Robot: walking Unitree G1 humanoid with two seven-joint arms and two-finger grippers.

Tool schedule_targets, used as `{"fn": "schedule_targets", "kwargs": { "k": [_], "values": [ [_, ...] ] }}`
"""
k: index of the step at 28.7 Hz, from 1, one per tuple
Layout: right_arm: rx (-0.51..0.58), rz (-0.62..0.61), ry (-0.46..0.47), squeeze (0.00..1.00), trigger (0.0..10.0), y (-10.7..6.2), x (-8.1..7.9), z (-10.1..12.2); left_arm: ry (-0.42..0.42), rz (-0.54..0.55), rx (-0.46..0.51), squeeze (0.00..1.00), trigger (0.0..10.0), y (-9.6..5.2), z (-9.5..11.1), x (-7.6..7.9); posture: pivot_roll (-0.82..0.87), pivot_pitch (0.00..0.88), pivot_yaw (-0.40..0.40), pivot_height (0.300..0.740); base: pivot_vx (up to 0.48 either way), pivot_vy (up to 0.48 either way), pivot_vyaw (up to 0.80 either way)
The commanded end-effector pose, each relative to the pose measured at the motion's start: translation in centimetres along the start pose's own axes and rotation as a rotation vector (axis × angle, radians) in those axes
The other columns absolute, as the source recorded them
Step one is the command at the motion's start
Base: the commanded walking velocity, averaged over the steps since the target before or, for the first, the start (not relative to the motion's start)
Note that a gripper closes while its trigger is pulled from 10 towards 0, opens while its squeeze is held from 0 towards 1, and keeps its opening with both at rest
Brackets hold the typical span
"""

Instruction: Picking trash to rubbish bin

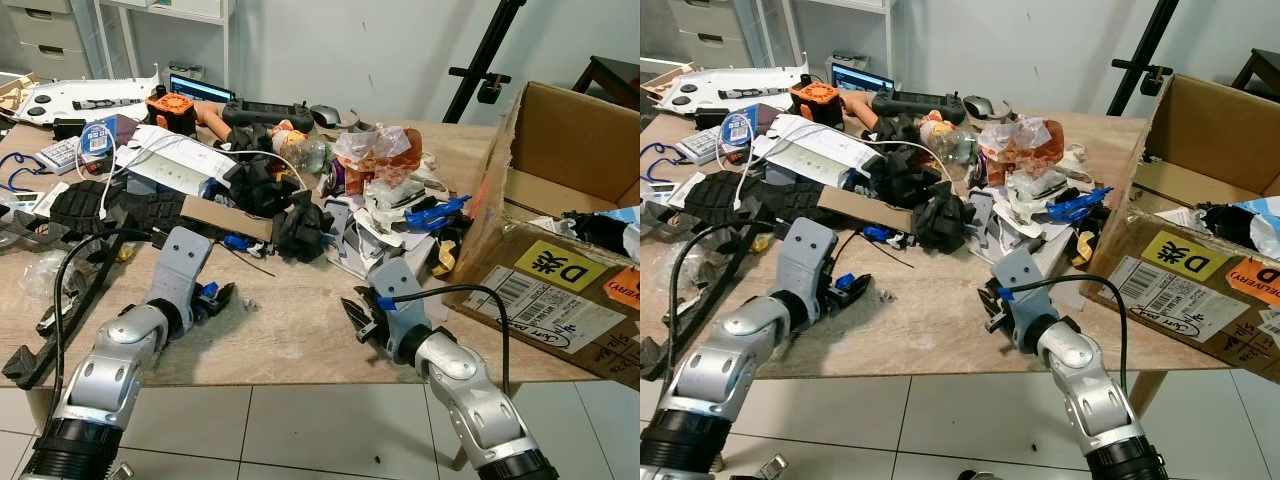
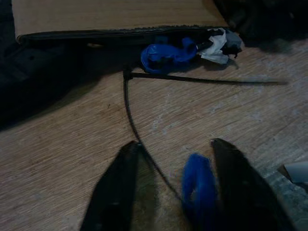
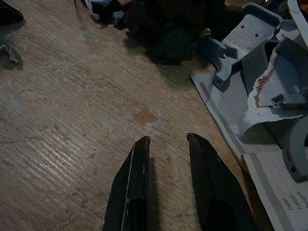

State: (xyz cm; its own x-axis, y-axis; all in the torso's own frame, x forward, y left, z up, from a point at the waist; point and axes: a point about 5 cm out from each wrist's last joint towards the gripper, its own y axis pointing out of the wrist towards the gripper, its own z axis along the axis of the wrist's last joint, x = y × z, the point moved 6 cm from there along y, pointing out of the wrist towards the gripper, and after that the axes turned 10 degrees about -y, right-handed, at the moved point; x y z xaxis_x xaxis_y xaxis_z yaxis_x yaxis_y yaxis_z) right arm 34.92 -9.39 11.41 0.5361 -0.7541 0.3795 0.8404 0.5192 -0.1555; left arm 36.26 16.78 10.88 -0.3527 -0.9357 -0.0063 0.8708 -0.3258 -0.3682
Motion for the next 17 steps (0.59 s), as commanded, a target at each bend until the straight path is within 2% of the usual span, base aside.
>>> {"fn": "schedule_targets", "kwargs": {
  "k": [1, 17],
  "values": [
    [-0.014, 0.008, 0.007, 0.0, 10.0, -0.09, -0.14, -0.32, -0.027, 0.01, -0.19, 0.0, 0.0, -0.2, -4.95, -0.09, -0.02, 0.158, -0.1, 0.74, 0.0, 0.0, 0.0],
    [-0.015, 0.01, 0.008, 0.0, 10.0, -0.05, -0.17, -0.32, -0.013, 0.022, -0.191, 0.0, 0.0, -0.45, -4.78, -0.25, -0.02, 0.157, -0.103, 0.74, 0.0, 0.0, 0.0]
  ]
}}
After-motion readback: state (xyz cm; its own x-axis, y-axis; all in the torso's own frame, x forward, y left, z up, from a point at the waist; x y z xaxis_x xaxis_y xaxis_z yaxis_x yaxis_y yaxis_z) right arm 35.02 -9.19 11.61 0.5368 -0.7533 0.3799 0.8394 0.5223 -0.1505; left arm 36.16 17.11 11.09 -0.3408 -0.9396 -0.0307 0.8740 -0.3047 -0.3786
